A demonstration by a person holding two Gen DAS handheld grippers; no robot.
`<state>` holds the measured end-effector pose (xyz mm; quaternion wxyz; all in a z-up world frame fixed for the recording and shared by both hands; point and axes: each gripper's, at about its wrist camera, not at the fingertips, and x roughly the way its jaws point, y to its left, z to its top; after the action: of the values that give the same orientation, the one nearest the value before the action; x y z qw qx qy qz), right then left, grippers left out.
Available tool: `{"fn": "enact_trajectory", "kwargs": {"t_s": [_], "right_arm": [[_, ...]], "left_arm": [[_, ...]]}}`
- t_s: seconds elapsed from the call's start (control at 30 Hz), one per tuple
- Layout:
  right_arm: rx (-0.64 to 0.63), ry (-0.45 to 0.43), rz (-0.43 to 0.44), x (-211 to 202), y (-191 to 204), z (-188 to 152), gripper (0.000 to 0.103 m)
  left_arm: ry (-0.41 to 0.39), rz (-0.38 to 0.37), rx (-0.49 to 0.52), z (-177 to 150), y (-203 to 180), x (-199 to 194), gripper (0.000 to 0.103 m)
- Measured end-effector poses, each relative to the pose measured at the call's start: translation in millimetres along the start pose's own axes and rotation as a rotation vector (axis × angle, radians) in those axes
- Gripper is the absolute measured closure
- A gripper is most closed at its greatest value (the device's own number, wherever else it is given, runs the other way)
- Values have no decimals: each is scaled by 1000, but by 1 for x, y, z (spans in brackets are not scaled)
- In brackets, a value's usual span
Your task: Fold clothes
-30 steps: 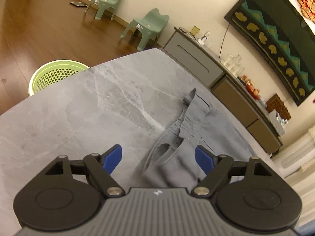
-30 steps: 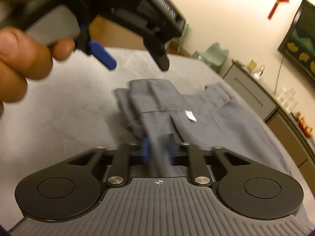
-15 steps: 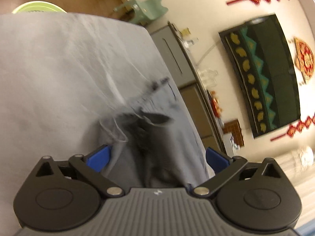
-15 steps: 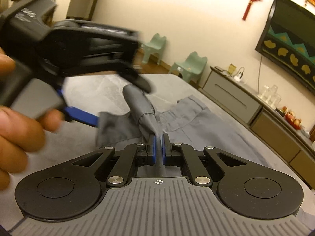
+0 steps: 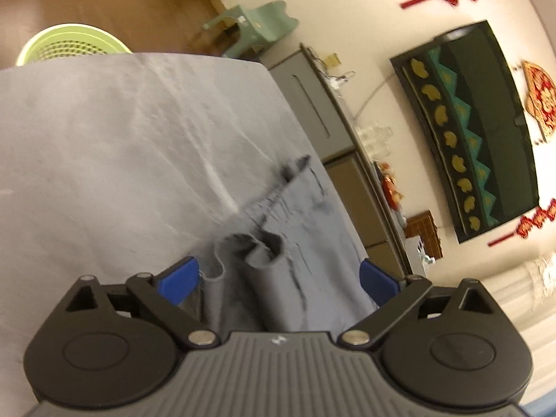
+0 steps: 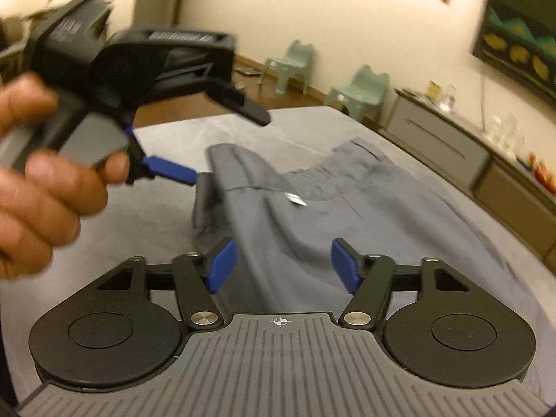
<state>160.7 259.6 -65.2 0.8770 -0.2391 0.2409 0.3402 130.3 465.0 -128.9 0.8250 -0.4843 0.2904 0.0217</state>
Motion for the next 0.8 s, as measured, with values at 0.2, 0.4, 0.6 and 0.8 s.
{"fn": "enact_trajectory", "kwargs": {"t_s": [0.2,0.4,0.6,0.8], "right_arm": [[-138,71,-6,40,38,-4,61],[-128,51,22,30,30,2,98],[-121,33,57,21,21,7,99],[-4,8,188,-14,-43,5,37]], "left_arm": [[42,49,30,-17,3,0,1],[78,14,33,-32,-7,13,0],[48,72,145,-36,-32,37,61],[72,150,181,-40,-35,42,91]]}}
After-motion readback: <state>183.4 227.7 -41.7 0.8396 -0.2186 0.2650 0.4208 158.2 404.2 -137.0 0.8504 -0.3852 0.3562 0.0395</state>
